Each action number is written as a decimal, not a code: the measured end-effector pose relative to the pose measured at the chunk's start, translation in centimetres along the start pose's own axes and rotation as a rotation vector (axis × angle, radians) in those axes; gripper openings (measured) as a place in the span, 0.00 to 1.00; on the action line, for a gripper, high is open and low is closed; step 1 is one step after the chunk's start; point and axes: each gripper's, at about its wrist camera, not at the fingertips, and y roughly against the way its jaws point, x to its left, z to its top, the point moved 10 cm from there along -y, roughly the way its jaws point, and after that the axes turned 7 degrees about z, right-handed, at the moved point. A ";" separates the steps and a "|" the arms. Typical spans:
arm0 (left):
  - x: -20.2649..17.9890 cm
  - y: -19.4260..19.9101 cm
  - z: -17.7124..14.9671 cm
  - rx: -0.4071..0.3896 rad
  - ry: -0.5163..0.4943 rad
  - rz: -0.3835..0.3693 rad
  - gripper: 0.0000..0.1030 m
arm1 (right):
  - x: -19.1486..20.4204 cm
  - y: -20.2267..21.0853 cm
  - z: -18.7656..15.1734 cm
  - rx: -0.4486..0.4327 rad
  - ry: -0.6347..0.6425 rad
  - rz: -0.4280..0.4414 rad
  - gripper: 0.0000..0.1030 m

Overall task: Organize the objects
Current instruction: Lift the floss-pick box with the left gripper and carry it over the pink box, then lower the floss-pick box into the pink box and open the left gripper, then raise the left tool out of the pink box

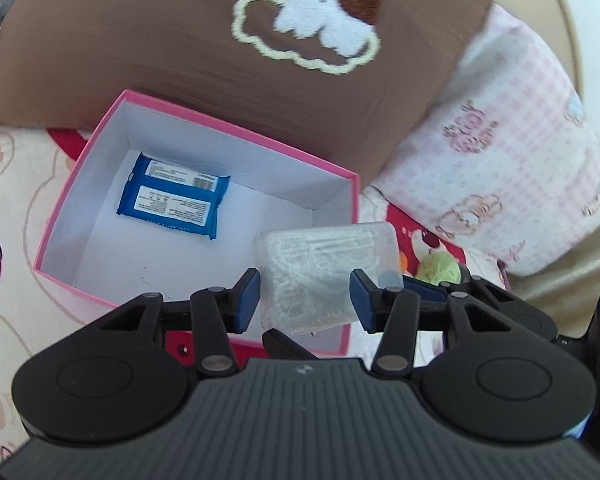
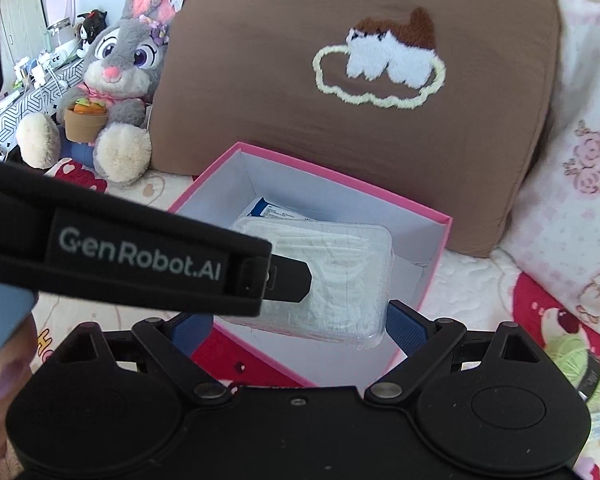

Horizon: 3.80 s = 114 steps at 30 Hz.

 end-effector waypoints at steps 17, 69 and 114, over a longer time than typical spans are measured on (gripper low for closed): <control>8.8 -6.0 2.1 0.054 0.048 0.091 0.43 | 2.0 -10.8 0.5 0.082 -0.011 0.159 0.92; 12.7 -6.8 4.1 -0.013 -0.008 0.247 0.25 | -0.4 -17.7 -2.5 0.227 -0.404 0.216 0.42; 5.8 2.7 -1.2 0.004 -0.123 0.217 0.53 | 2.4 1.9 -3.0 -0.079 0.051 0.115 0.52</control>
